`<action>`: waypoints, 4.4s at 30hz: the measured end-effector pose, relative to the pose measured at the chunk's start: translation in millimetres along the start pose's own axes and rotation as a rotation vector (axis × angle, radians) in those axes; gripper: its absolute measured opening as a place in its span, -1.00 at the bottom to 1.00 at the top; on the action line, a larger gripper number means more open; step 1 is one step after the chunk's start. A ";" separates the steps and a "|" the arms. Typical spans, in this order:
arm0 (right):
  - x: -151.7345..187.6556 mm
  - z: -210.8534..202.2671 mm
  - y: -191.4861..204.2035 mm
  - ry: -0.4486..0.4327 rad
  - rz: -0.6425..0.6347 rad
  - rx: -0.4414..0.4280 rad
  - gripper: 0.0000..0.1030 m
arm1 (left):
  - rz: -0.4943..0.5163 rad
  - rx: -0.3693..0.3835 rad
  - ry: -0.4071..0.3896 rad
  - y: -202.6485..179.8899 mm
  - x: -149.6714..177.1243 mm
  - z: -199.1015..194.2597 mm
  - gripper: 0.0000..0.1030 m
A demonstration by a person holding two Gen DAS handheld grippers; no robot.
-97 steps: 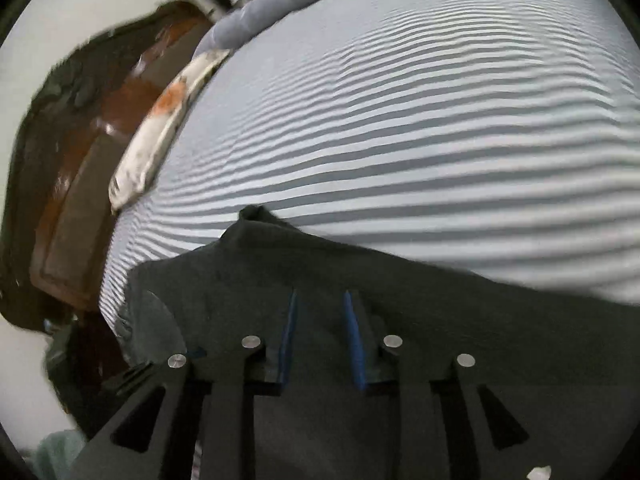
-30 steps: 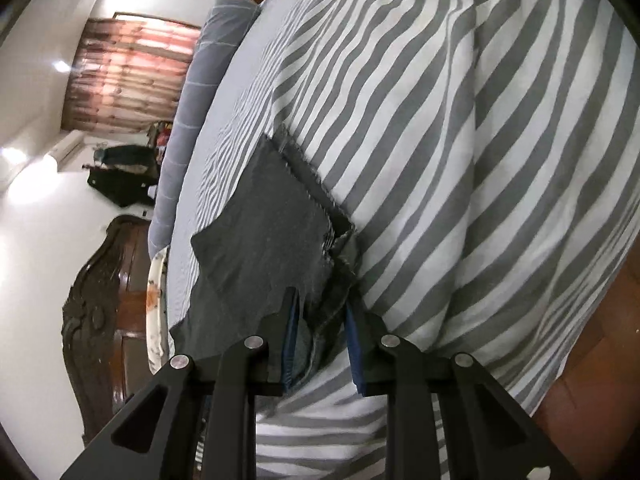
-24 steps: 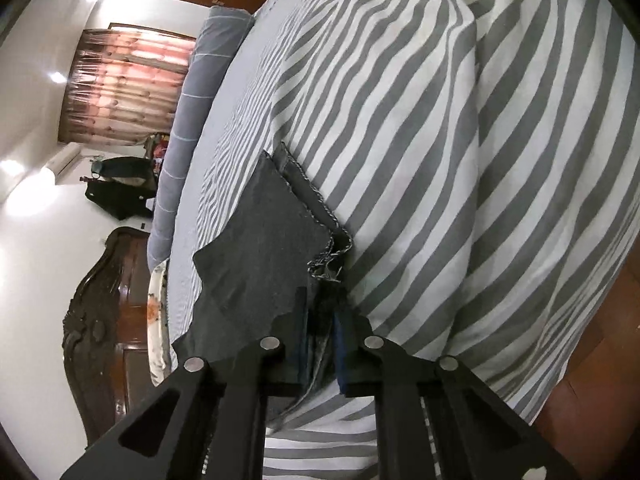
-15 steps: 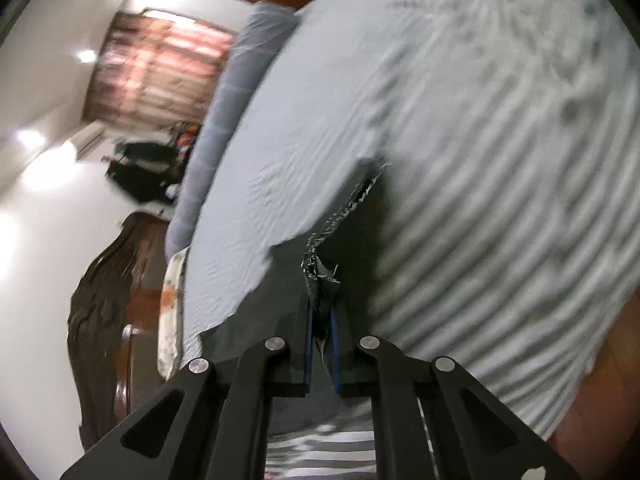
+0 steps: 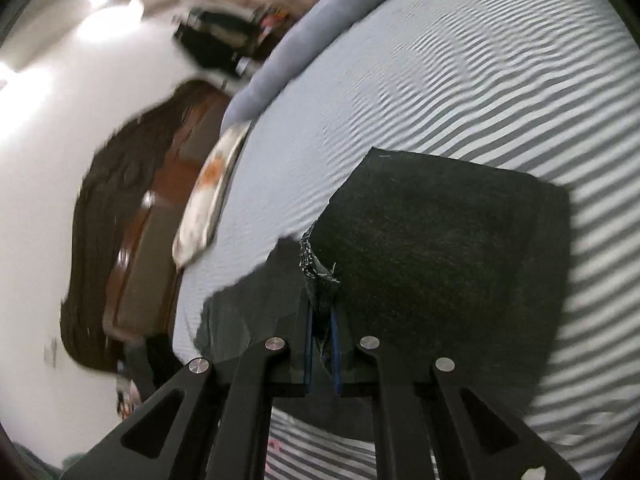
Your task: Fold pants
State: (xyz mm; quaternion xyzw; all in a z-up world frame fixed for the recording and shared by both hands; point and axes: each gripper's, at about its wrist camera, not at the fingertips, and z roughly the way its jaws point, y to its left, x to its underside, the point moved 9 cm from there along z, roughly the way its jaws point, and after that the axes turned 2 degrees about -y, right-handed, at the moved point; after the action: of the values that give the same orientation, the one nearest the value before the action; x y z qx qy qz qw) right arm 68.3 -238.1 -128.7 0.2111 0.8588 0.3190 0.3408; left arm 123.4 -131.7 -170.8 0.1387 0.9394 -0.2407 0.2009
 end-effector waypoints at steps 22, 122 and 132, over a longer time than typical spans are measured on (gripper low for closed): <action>133.5 101.9 32.4 0.256 -0.132 0.100 -0.22 | -0.159 0.185 0.093 29.7 4.3 1.2 -0.13; -6.4 61.4 -57.8 0.120 -0.292 0.676 -0.12 | 0.216 -0.371 0.043 24.9 5.9 43.7 -0.52; 33.4 51.5 -51.2 0.162 -0.325 0.649 -0.05 | 0.092 -0.303 0.051 37.4 0.9 28.8 -0.50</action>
State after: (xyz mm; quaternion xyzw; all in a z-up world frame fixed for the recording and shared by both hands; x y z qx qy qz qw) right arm 75.3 -234.1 -208.2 0.1431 0.9617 -0.0126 0.2334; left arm 144.9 -114.5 -209.1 0.1556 0.9624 -0.0830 0.2064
